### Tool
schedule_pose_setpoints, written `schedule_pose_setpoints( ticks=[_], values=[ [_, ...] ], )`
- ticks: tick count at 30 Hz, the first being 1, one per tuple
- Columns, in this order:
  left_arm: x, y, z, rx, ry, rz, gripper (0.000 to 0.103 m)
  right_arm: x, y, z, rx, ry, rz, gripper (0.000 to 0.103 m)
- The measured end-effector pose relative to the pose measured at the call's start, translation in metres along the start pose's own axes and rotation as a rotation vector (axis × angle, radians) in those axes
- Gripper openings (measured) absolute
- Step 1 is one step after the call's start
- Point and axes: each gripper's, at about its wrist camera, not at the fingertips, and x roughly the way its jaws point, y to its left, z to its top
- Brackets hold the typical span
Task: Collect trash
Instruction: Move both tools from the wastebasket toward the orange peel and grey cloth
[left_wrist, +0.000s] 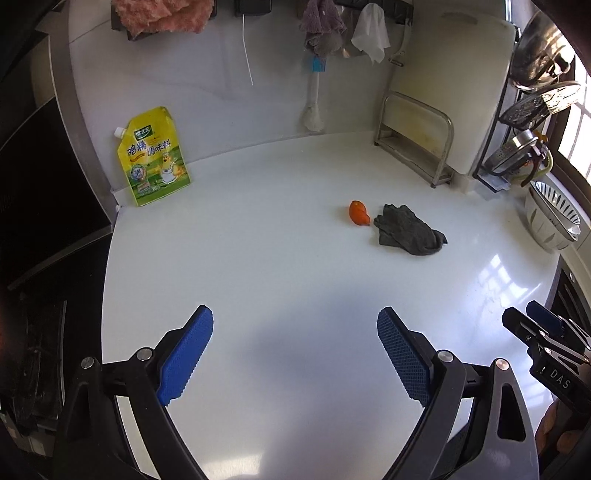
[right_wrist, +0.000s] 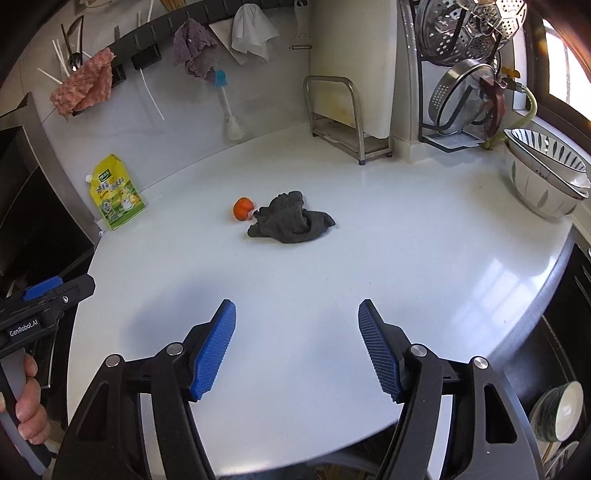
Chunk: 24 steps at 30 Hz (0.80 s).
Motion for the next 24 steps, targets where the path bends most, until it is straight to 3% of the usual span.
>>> schedule_pose_setpoints(
  ticks=[11,24],
  values=[
    [0.095,0.002,0.060,0.058,0.026,-0.010,0.090,0.095,0.008,0.057,0.002,0.014,-0.025,0.070],
    [0.151,0.003,0.073,0.054,0.076,-0.035,0.090,0.159,0.010,0.088,0.000,0.031,-0.034,0.073]
  ],
)
